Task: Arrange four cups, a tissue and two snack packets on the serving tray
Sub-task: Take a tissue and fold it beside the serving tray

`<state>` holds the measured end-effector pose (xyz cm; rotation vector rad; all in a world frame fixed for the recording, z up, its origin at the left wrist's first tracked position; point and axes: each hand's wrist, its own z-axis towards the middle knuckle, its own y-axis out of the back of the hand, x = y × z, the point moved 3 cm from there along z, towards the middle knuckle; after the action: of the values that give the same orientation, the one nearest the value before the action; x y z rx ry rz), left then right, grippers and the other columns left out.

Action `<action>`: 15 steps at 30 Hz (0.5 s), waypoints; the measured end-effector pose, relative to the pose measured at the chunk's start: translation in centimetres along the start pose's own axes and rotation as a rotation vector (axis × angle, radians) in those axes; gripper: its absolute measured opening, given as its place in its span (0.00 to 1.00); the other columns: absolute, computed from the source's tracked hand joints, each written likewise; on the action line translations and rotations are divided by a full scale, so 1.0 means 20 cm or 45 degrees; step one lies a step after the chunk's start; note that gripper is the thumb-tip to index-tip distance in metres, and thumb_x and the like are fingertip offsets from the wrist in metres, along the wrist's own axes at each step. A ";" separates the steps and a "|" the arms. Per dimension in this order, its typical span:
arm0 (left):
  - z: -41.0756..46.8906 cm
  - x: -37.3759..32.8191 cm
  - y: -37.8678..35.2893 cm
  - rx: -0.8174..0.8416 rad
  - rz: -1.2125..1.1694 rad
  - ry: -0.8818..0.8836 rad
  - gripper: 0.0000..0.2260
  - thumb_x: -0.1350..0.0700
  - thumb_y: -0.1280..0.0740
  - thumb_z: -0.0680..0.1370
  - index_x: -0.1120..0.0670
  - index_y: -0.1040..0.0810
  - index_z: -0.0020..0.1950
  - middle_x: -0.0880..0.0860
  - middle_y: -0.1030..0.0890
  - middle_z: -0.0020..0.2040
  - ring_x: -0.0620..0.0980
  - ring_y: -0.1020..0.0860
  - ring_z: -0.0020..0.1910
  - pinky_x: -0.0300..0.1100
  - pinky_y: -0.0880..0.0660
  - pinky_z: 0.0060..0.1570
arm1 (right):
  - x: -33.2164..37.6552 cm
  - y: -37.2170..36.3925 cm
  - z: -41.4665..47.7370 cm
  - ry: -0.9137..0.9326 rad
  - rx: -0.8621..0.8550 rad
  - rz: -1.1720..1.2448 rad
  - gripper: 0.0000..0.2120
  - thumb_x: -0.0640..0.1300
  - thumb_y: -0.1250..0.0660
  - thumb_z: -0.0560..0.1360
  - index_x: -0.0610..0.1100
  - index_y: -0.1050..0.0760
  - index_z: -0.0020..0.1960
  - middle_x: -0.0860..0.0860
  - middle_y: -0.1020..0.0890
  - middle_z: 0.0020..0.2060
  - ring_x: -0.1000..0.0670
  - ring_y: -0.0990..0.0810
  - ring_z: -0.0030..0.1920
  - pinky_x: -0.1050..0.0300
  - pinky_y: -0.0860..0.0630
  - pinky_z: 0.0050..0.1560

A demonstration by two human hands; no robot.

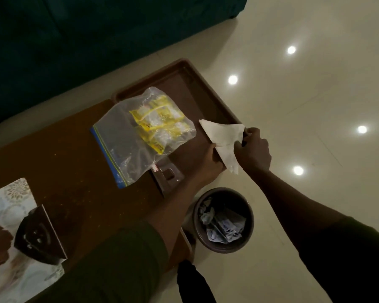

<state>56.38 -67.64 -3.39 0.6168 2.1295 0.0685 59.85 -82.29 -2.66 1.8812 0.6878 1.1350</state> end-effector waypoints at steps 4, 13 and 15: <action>0.00 0.00 -0.01 -0.105 0.155 -0.067 0.28 0.51 0.38 0.72 0.57 0.33 0.72 0.62 0.25 0.67 0.63 0.26 0.65 0.60 0.28 0.64 | 0.02 -0.04 0.05 0.004 0.023 -0.118 0.24 0.52 0.37 0.72 0.47 0.36 0.64 0.44 0.20 0.51 0.41 0.22 0.52 0.52 0.32 0.43; -0.03 0.02 0.07 -0.132 -0.510 0.125 0.16 0.55 0.37 0.81 0.53 0.30 0.69 0.52 0.24 0.57 0.49 0.24 0.56 0.43 0.25 0.55 | 0.12 -0.02 0.00 -0.170 -0.057 0.258 0.19 0.49 0.34 0.65 0.48 0.27 0.55 0.51 0.19 0.44 0.46 0.19 0.44 0.52 0.22 0.45; -0.04 0.00 0.09 -0.117 -0.712 0.153 0.11 0.52 0.38 0.81 0.53 0.25 0.62 0.54 0.22 0.56 0.49 0.23 0.56 0.45 0.24 0.57 | 0.16 -0.01 -0.06 -0.185 -0.111 0.498 0.09 0.51 0.36 0.65 0.52 0.25 0.44 0.57 0.22 0.36 0.51 0.20 0.40 0.54 0.22 0.42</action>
<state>56.54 -65.90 -2.42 -0.0509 2.3265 -0.1078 60.28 -79.32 -1.02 2.0519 0.1880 1.2281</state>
